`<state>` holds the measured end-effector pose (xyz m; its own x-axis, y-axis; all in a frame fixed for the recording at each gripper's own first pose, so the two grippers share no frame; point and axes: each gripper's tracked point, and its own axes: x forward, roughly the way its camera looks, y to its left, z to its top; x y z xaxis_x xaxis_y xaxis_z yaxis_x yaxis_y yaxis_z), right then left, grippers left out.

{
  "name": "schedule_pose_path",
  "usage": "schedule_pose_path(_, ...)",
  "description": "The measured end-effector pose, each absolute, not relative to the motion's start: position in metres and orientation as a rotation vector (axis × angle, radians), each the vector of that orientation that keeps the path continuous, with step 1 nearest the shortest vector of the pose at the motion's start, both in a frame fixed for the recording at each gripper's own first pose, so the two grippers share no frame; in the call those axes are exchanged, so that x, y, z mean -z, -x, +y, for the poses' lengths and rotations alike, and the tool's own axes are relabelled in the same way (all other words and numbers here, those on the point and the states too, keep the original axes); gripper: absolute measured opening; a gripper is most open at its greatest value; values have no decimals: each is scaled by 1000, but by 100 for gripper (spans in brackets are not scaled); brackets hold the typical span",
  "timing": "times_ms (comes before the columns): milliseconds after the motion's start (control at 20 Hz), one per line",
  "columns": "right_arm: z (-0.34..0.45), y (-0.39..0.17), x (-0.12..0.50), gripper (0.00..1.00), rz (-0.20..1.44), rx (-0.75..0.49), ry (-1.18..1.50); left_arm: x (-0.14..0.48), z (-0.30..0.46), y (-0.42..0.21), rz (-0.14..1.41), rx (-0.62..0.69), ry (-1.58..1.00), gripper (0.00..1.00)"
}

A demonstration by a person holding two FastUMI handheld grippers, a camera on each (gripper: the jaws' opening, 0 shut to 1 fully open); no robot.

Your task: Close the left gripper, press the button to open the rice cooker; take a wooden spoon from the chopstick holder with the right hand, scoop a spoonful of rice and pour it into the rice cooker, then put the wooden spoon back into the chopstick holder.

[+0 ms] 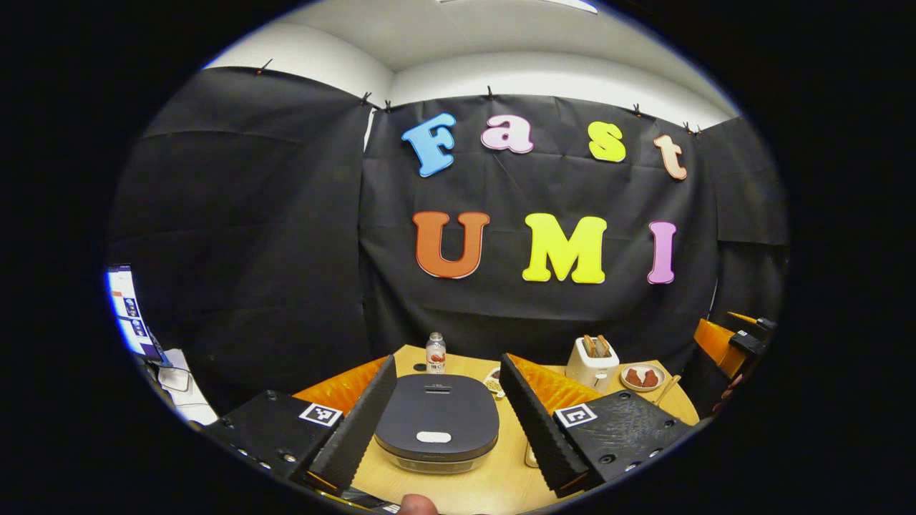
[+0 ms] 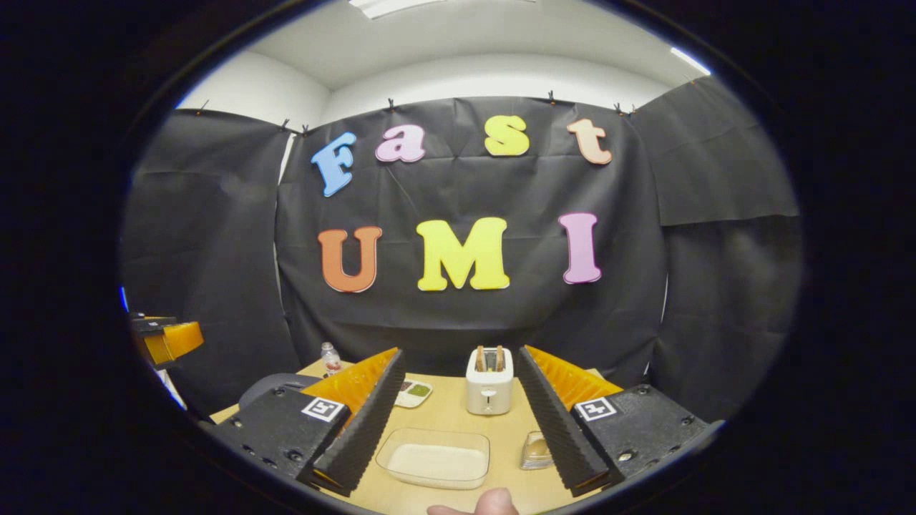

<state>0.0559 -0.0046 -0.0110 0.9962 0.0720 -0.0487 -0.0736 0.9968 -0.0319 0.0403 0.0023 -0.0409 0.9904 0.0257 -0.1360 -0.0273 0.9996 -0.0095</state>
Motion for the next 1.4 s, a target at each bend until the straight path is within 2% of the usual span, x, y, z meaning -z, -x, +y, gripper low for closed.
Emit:
schedule_pose_path(100, -14, -64, 22, 100, 79, -60, 35, 57, -2, -47, 197, -4, 29, 92)
schedule_pose_path(200, -25, -70, 31, 100, 100, -46, 30, 75, -5, -53, 259, 10, 50, 48)
schedule_pose_path(350, -44, -77, 39, 100, 117, -21, 32, 101, -2, -63, 348, 18, 72, 28)
schedule_pose_path(400, -50, -80, 42, 100, 125, -13, 34, 110, 4, -65, 370, -7, 87, 26)
schedule_pose_path(450, -56, -83, 47, 100, 136, -5, 37, 113, 9, -67, 398, -29, 97, 0)
schedule_pose_path(500, -62, -85, 49, 100, 144, 1, 38, 123, 10, -75, 421, -22, 110, 4)
schedule_pose_path(550, -68, -88, 51, 100, 147, 10, 40, 129, 14, -72, 441, -34, 101, 0)
schedule_pose_path(650, -79, -91, 53, 100, 151, 29, 44, 152, 15, -90, 479, -31, 77, 0)
schedule_pose_path(1050, -123, -101, 72, 100, 209, 100, 45, 220, 33, -96, 687, -35, 127, 0)
schedule_pose_path(1100, -127, -100, 74, 100, 214, 107, 46, 223, 32, -97, 693, -31, 127, 7)
schedule_pose_path(1150, -131, -100, 77, 100, 221, 114, 48, 226, 32, -98, 703, -25, 130, 0)
schedule_pose_path(1300, -142, -98, 85, 100, 240, 133, 56, 246, 33, -95, 773, -22, 150, 0)
schedule_pose_path(1400, -150, -97, 89, 100, 249, 152, 61, 243, 34, -95, 764, -11, 148, 0)
